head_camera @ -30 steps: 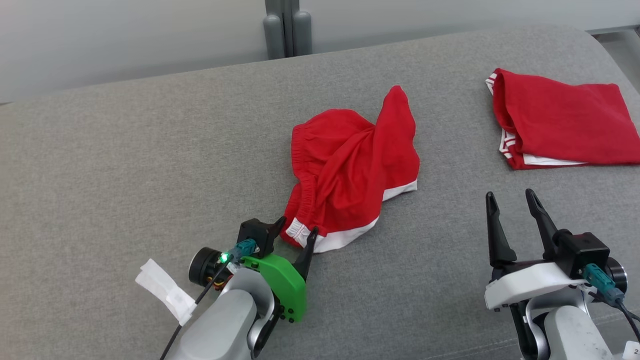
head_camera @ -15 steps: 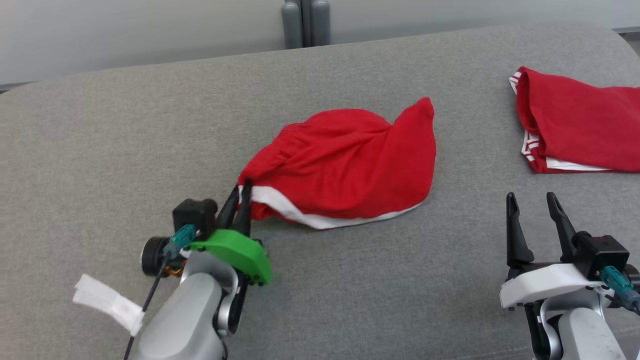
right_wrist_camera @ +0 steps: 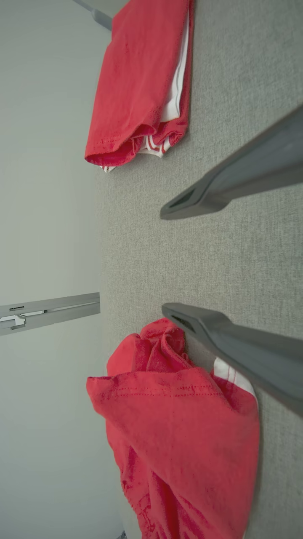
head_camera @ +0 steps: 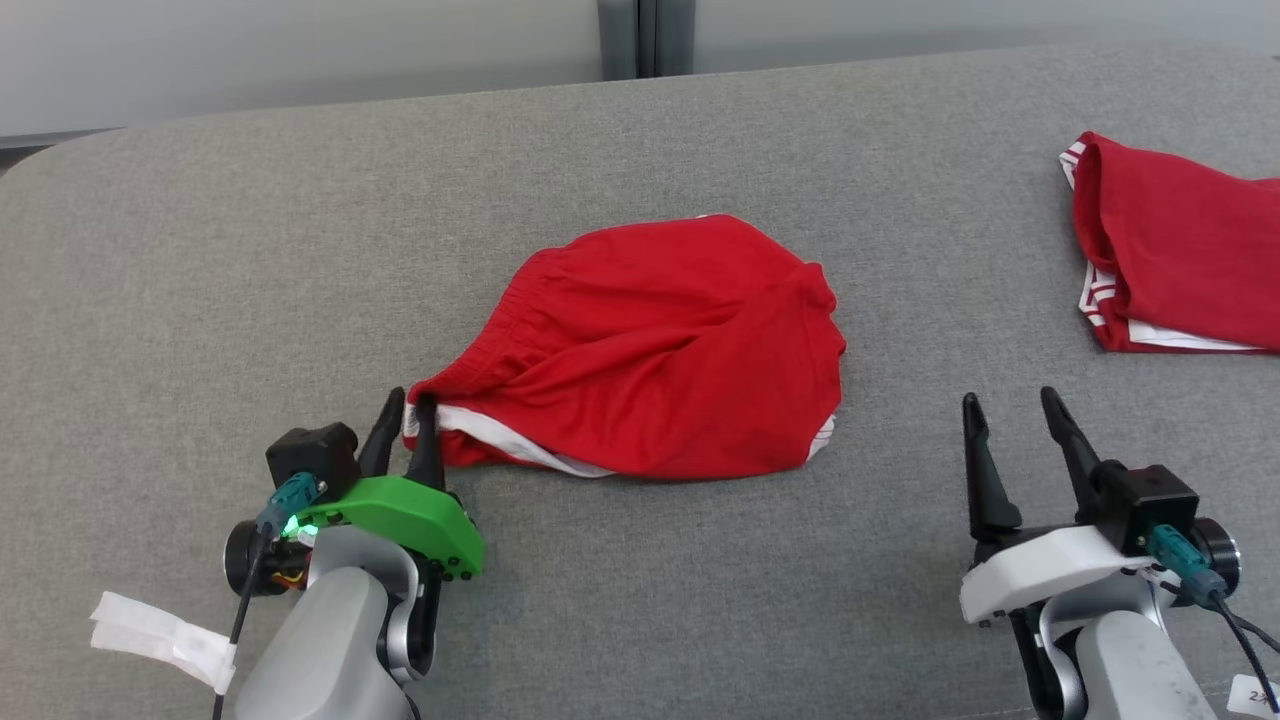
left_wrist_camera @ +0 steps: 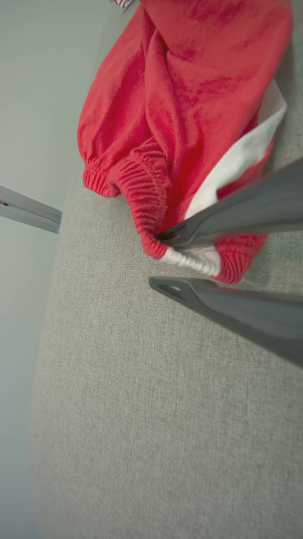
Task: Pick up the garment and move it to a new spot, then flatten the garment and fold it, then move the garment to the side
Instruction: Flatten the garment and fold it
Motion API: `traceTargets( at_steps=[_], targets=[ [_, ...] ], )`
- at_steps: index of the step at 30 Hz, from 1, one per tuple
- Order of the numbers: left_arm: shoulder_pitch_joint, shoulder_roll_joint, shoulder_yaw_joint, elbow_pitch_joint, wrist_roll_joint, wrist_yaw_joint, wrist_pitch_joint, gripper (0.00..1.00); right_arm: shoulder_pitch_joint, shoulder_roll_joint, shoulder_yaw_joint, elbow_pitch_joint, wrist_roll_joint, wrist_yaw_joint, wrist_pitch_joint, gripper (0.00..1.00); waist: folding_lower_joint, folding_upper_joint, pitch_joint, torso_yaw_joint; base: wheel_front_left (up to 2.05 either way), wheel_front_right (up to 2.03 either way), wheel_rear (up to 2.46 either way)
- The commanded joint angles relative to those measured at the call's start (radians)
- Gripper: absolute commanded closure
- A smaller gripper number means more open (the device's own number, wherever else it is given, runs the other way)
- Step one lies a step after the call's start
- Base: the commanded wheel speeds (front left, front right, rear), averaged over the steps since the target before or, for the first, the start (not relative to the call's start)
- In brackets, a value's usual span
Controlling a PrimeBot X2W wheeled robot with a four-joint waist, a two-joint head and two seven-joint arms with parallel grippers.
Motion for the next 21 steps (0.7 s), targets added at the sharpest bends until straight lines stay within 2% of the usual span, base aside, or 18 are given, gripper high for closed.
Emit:
traceTargets(
  at_steps=[1, 7, 12, 16, 21],
  targets=[
    [0.004, 0.001, 0.013, -0.015, 0.021, -0.005, 0.000, 0.00, -0.014, -0.001, 0.022, 0.005, -0.012, -0.002, 0.000, 0.00, 0.0000, 0.0000, -0.002, 0.005, 0.00, 0.00, 0.00],
    [0.065, -0.029, 0.079, -0.153, 0.093, -0.018, 0.000, 0.00, -0.063, -0.003, 0.147, 0.032, 0.021, -0.002, 0.066, 0.00, 0.0000, 0.0000, -0.009, 0.043, 0.00, 0.00, 0.00],
    [0.126, -0.051, 0.099, -0.265, 0.144, -0.032, 0.000, 0.00, -0.160, -0.040, 0.174, 0.111, 0.053, -0.002, 0.144, 0.00, 0.0000, 0.0000, -0.002, 0.096, 0.00, 0.00, 0.00],
    [0.165, -0.056, 0.105, -0.313, 0.158, -0.037, 0.000, 0.00, -0.242, -0.086, 0.217, 0.199, 0.135, -0.002, 0.201, 0.00, 0.0000, 0.0000, 0.005, 0.139, 0.00, 0.00, 0.00],
    [0.188, -0.061, 0.099, -0.281, 0.149, -0.043, 0.000, 0.00, -0.315, -0.143, 0.343, 0.264, 0.273, -0.002, 0.268, 0.00, 0.0000, 0.0000, 0.008, 0.174, 0.00, 0.00, 0.00]
  ],
)
